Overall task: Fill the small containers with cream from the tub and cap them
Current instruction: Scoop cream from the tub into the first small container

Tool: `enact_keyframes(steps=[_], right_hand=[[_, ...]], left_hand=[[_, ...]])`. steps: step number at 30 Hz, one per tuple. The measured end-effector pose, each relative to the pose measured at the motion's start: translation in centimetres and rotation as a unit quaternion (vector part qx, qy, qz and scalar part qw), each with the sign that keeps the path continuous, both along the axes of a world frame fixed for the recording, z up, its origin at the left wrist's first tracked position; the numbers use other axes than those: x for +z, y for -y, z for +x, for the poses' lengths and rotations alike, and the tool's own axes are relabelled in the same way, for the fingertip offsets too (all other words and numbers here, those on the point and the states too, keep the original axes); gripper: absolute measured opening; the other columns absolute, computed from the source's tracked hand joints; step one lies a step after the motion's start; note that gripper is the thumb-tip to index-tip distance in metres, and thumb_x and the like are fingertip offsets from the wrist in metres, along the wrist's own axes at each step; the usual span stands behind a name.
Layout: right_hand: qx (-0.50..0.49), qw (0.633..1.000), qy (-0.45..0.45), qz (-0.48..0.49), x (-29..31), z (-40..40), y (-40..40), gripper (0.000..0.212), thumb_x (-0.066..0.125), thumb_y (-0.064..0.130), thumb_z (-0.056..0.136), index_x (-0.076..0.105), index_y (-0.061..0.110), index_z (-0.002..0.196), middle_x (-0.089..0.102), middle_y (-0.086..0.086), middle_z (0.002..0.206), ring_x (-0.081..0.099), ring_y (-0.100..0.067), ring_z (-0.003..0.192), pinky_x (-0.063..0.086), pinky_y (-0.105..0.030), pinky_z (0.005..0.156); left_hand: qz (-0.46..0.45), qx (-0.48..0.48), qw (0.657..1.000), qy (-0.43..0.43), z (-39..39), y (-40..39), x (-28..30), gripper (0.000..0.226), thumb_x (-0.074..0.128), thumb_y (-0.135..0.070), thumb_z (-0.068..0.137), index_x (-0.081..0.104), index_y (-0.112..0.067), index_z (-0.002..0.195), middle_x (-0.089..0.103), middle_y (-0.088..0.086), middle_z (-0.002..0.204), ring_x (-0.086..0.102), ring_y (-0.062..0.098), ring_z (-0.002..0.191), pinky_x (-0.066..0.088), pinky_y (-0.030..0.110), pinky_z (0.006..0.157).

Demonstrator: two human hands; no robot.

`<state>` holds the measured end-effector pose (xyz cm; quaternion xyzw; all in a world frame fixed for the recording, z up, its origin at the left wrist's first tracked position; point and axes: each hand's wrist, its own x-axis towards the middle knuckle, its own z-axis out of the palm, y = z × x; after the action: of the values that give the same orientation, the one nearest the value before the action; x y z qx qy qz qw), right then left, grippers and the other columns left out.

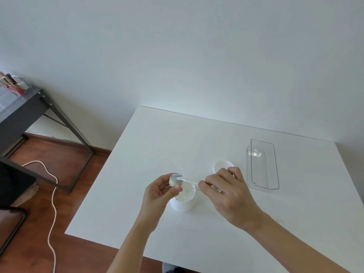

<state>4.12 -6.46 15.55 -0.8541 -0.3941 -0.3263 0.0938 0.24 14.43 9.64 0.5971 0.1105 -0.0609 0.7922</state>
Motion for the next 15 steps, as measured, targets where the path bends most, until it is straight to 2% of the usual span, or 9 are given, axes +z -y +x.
enact_keyframes(steps=[3,5,7,8,10,12,15], right_hand=[[-0.006,0.999,-0.026,0.021,0.2,-0.1,0.2,0.017,0.068,0.001,0.081,0.068,0.017,0.082,0.057,0.005,0.073,0.048,-0.019,0.063,0.035,-0.030,0.069],[-0.018,0.993,-0.087,0.076,0.3,-0.1,0.3,0.010,0.066,0.010,0.086,0.068,0.018,0.081,0.058,0.007,0.074,0.050,-0.017,0.065,0.037,-0.032,0.070],[-0.057,0.968,-0.178,0.166,0.4,0.1,0.2,0.013,0.061,0.019,0.090,0.067,0.020,0.079,0.057,0.013,0.074,0.051,-0.007,0.068,0.037,-0.031,0.073],[-0.084,0.948,-0.222,0.212,0.4,0.2,0.1,0.013,0.061,0.020,0.089,0.066,0.021,0.077,0.056,0.019,0.075,0.049,0.001,0.069,0.037,-0.029,0.073],[-0.126,0.913,-0.293,0.253,-0.1,0.6,0.1,0.015,0.065,0.016,0.088,0.064,0.021,0.074,0.054,0.025,0.074,0.049,0.005,0.069,0.039,-0.029,0.073],[-0.146,0.904,-0.348,0.200,-1.2,1.1,-0.2,0.015,0.065,0.015,0.089,0.064,0.019,0.074,0.057,0.016,0.072,0.052,0.000,0.066,0.042,-0.034,0.075],[-0.159,0.913,-0.374,0.013,-3.4,1.7,-1.0,0.017,0.052,0.023,0.095,0.063,0.018,0.083,0.057,0.005,0.080,0.056,-0.017,0.075,0.037,-0.034,0.080]], left_hand=[[-0.001,0.005,1.000,-0.001,0.0,-0.2,0.0,0.040,0.083,-0.034,0.071,0.076,-0.025,0.110,0.078,0.008,0.108,0.073,0.020,0.099,0.055,0.032,0.097],[-0.002,0.013,1.000,-0.004,0.0,-0.4,-0.1,0.040,0.083,-0.035,0.070,0.076,-0.027,0.109,0.078,0.006,0.107,0.074,0.021,0.102,0.054,0.033,0.098],[-0.006,0.021,1.000,-0.006,-0.1,-0.6,-0.3,0.039,0.083,-0.033,0.071,0.076,-0.026,0.109,0.078,0.005,0.110,0.073,0.024,0.107,0.052,0.036,0.100],[-0.007,0.023,1.000,-0.006,-0.1,-0.7,-0.4,0.040,0.082,-0.032,0.072,0.076,-0.025,0.110,0.077,0.005,0.112,0.073,0.025,0.109,0.051,0.038,0.101],[-0.008,0.026,1.000,-0.006,-0.2,-0.9,-0.6,0.042,0.082,-0.031,0.073,0.074,-0.021,0.113,0.076,0.005,0.115,0.072,0.026,0.112,0.049,0.040,0.103],[-0.006,0.028,1.000,-0.007,-0.3,-1.1,-0.8,0.043,0.081,-0.030,0.074,0.073,-0.019,0.115,0.076,0.005,0.115,0.071,0.027,0.113,0.048,0.042,0.105],[-0.005,0.025,1.000,-0.007,-0.4,-1.2,-1.0,0.043,0.081,-0.030,0.074,0.073,-0.019,0.115,0.077,0.004,0.113,0.071,0.027,0.114,0.048,0.043,0.106]])
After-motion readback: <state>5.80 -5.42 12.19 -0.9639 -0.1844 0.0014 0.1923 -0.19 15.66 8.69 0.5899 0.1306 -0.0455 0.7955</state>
